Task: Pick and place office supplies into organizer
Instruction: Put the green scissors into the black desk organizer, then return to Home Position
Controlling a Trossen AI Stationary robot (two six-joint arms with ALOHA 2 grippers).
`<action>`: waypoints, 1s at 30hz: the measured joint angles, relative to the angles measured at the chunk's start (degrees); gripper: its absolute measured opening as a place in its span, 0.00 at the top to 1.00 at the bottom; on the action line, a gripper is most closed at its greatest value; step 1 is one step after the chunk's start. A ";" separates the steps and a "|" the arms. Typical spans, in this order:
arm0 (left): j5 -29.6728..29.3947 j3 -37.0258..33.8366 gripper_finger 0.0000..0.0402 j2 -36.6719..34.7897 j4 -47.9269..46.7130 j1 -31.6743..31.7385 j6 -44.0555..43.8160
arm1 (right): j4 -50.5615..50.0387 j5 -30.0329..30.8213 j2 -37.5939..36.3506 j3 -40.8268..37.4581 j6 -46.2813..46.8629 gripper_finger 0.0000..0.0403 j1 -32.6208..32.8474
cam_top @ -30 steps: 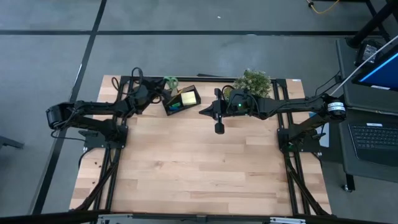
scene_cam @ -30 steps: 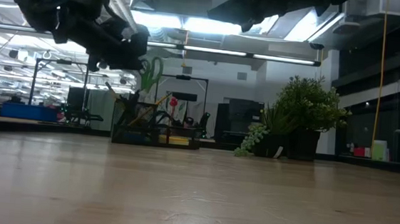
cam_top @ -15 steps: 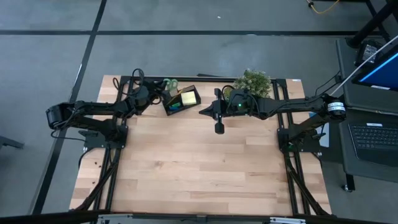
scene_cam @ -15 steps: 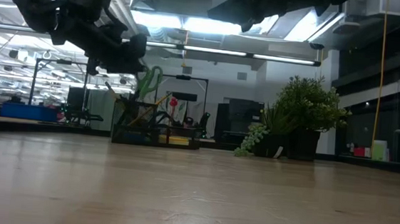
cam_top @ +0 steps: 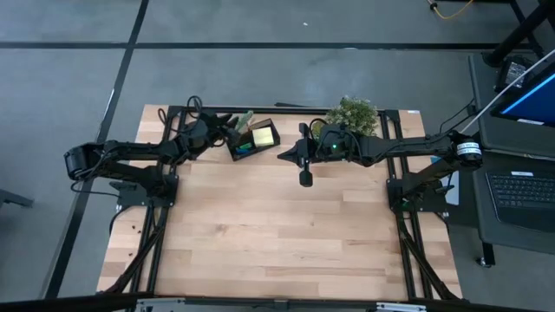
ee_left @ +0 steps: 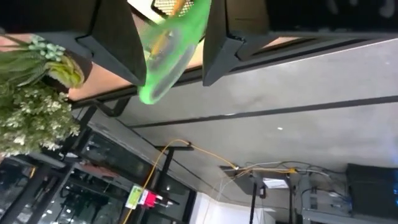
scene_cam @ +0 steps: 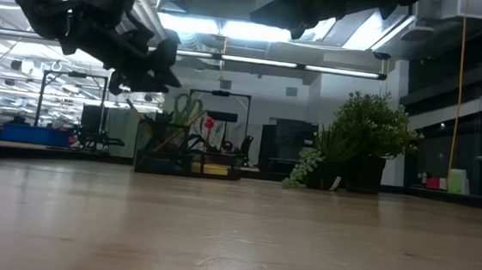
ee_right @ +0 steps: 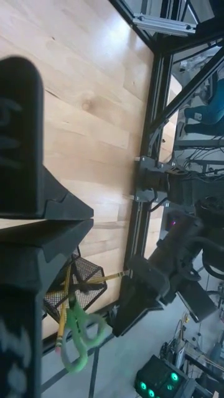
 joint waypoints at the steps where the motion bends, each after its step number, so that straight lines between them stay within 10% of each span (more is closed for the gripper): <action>1: 0.01 0.00 0.62 0.00 -0.36 0.00 0.00 | 0.00 0.00 0.00 0.00 0.00 0.99 0.00; 15: 2.42 0.00 0.62 -5.36 1.77 -1.14 13.72 | -1.80 0.04 -0.48 -0.04 1.05 0.99 -0.02; 30: 15.31 0.02 0.99 -26.23 -17.39 -6.78 27.74 | -13.15 0.13 -16.87 -0.06 1.05 0.99 -1.92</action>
